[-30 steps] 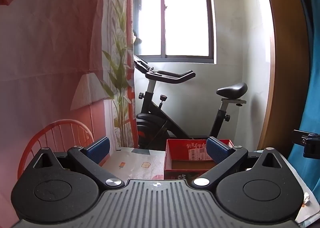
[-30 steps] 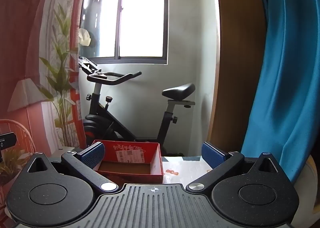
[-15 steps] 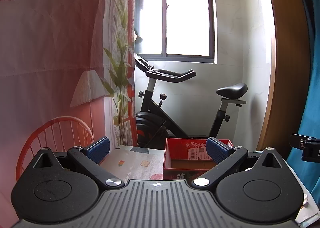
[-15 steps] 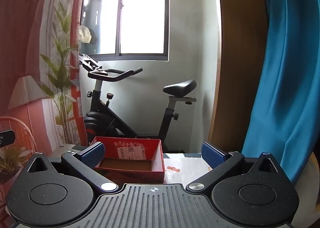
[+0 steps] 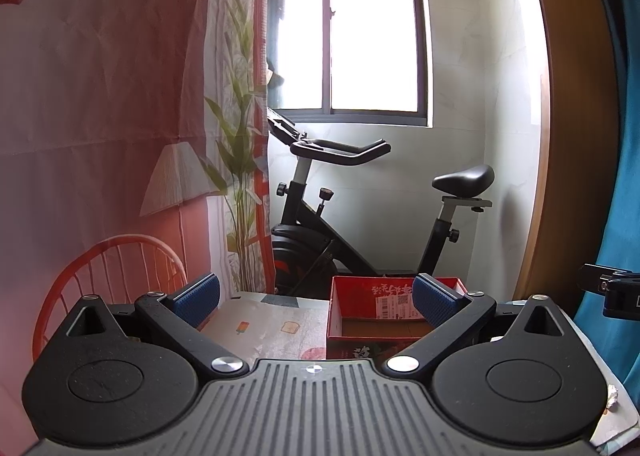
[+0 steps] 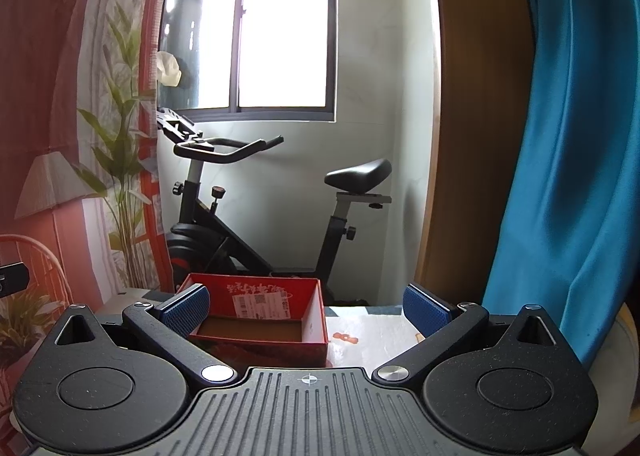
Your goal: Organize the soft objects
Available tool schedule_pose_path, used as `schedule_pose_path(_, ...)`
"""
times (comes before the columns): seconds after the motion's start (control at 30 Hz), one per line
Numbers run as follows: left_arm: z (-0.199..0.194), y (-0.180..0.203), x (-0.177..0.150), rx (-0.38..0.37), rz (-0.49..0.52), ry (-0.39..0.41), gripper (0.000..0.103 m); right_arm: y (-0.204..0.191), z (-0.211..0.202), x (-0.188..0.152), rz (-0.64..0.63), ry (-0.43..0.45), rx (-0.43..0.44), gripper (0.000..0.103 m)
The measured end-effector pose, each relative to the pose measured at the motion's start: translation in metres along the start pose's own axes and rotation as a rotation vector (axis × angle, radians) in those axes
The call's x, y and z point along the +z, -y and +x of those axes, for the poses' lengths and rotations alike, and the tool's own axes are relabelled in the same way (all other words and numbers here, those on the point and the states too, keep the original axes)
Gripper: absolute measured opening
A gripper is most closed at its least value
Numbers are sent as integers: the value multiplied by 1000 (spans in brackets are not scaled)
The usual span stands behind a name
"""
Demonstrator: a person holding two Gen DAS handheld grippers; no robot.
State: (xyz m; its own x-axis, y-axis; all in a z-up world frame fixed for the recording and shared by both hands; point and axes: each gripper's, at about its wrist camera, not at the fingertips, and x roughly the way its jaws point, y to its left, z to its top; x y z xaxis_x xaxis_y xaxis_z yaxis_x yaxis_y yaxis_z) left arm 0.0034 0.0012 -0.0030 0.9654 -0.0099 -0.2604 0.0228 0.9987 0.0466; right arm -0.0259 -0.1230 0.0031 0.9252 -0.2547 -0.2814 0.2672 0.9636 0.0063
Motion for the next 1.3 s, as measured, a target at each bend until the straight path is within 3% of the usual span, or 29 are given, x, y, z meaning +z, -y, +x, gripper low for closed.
schedule_pose_path(1.3, 6, -3, -2, -4, -7, -13, 103, 4, 5, -6, 7, 0, -4, 103)
